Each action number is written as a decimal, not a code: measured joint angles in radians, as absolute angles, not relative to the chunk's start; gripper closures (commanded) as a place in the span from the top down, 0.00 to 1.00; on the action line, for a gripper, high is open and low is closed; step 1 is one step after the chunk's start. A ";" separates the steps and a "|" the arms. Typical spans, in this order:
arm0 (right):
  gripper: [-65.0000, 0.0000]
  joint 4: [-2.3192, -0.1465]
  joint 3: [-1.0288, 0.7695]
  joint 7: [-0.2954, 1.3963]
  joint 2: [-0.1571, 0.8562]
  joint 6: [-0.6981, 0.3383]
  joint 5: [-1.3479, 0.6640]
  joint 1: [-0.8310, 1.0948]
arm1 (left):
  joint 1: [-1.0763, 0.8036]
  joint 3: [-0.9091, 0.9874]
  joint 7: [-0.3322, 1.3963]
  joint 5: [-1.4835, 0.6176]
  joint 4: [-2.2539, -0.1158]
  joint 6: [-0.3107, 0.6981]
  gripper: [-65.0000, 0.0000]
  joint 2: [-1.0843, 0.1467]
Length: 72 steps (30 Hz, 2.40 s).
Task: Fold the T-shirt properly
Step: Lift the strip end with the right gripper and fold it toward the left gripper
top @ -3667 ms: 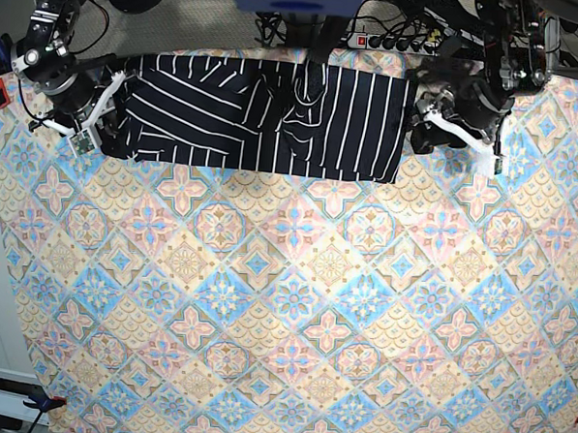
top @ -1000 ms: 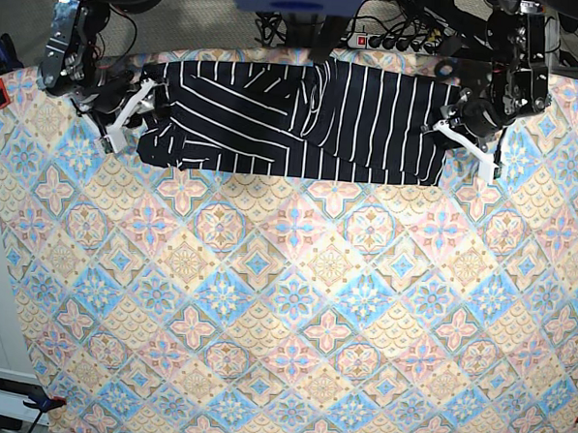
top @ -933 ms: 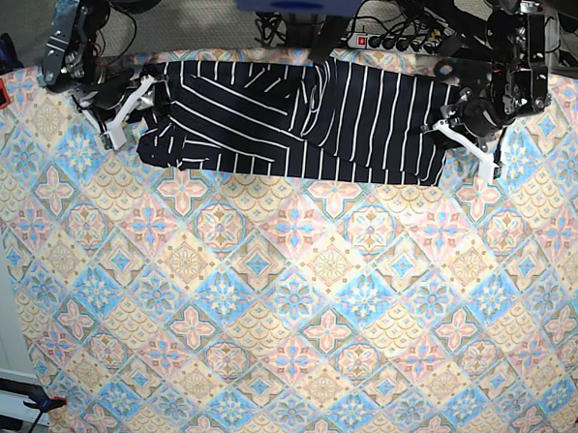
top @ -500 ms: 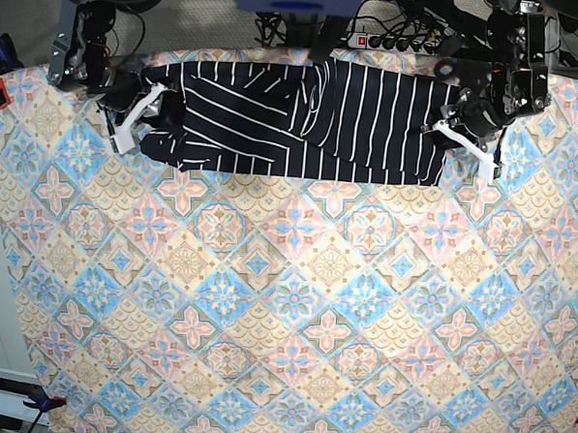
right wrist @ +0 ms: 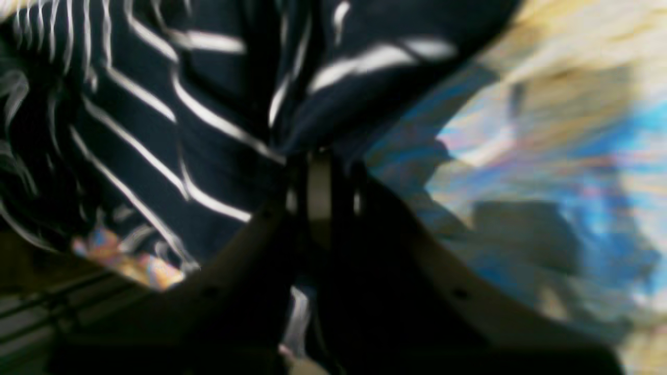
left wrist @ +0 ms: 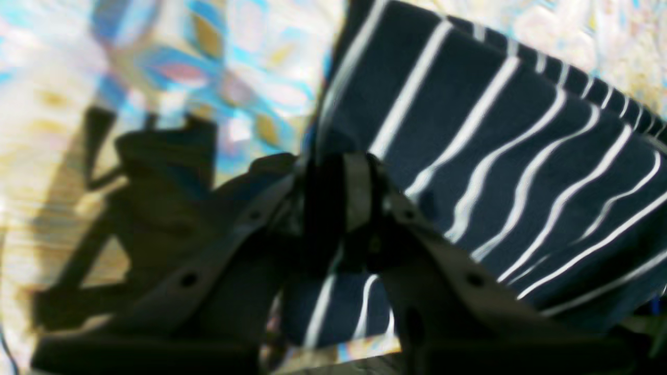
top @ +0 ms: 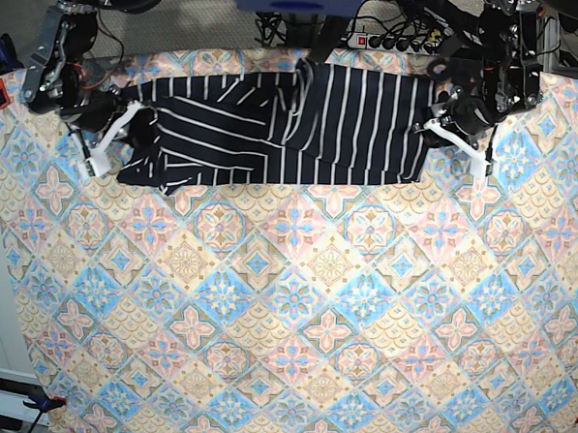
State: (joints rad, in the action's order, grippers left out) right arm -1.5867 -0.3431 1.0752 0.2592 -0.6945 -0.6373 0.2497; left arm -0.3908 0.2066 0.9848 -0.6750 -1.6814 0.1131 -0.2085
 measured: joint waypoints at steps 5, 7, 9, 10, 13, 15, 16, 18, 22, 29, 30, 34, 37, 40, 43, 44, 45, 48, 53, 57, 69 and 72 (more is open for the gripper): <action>0.00 -1.747 -0.359 1.122 0.271 -0.692 -0.634 0.202 | -0.391 0.207 0.983 -0.674 -1.680 0.112 0.11 -0.141; 0.00 -1.813 -0.352 1.125 0.268 -0.699 -0.651 0.202 | -0.388 0.206 0.982 -0.674 -1.655 0.113 0.11 -0.119; 0.00 -1.870 -0.327 1.140 0.269 -0.695 -0.658 0.212 | -0.382 0.207 0.979 -0.675 -1.610 0.112 0.11 -0.098; 0.00 -1.880 -0.305 1.140 0.270 -0.694 -0.675 0.213 | -0.382 0.212 0.959 -0.686 -1.599 0.113 0.11 -0.094; 0.00 -1.887 -0.220 1.142 0.265 -0.695 -0.766 0.213 | -0.377 0.207 0.908 -0.682 -1.576 0.121 0.11 -0.091; 0.00 -1.890 -0.173 1.138 0.260 -0.696 -0.806 0.213 | -0.371 0.205 0.876 -0.687 -1.557 0.122 0.11 -0.084; 0.00 -1.893 -0.149 1.138 0.251 -0.695 -0.813 0.213 | -0.371 0.205 0.871 -0.690 -1.549 0.125 0.11 -0.085; 0.00 -1.892 -0.102 1.139 0.238 -0.695 -0.816 0.213 | -0.369 0.205 0.859 -0.701 -1.536 0.129 0.11 -0.086; 0.00 -1.892 0.015 1.142 0.206 -0.694 -0.813 0.204 | -0.368 0.207 0.856 -0.708 -1.528 0.134 0.11 -0.086; 0.00 -1.892 0.120 1.137 0.138 -0.695 -0.817 0.179 | -0.366 0.207 0.858 -0.709 -1.528 0.135 0.11 -0.086; 0.00 -1.893 0.120 1.142 0.139 -0.695 -0.817 0.174 | -0.366 0.207 0.856 -0.709 -1.528 0.135 0.11 -0.086; 0.00 -1.927 0.120 1.149 0.138 -0.692 -0.816 0.158 | -0.366 0.207 0.835 -0.708 -1.525 0.135 0.11 -0.086; 0.00 -1.940 0.121 1.149 0.132 -0.692 -0.817 0.138 | -0.368 0.206 0.814 -0.709 -1.513 0.137 0.11 -0.084; 0.00 -1.940 0.146 1.150 0.136 -0.691 -0.814 0.112 | -0.366 0.206 0.799 -0.717 -1.494 0.149 0.11 -0.086; 0.00 -1.940 0.188 1.151 0.139 -0.692 -0.813 0.080 | -0.366 0.207 0.796 -0.720 -1.491 0.151 0.11 -0.086; 0.00 -1.940 0.202 1.154 0.139 -0.692 -0.813 0.074 | -0.366 0.207 0.796 -0.720 -1.491 0.151 0.11 -0.086; 0.00 -1.940 0.218 1.174 0.139 -0.692 -0.815 0.066 | -0.366 0.207 0.796 -0.720 -1.491 0.151 0.11 -0.086; 0.00 -1.940 0.253 1.204 0.138 -0.694 -0.796 0.047 | -0.366 0.210 0.796 -0.721 -1.490 0.151 0.11 -0.086; 0.00 -1.944 0.260 1.201 0.221 -0.696 -0.768 0.053 | -0.366 0.212 0.800 -0.725 -1.490 0.152 0.11 -0.086; 0.00 -1.944 0.245 1.203 0.308 -0.694 -0.740 0.080 | -0.360 0.212 0.796 -0.723 -1.490 0.150 0.11 -0.086; 0.00 -1.966 0.245 1.199 0.316 -0.695 -0.747 0.167 | -0.264 0.176 0.728 -0.715 -1.403 0.139 0.11 -0.052; 0.00 -1.969 0.276 1.176 0.311 -0.696 -0.749 0.169 | -0.223 0.119 0.723 -0.712 -1.369 0.136 0.11 -0.045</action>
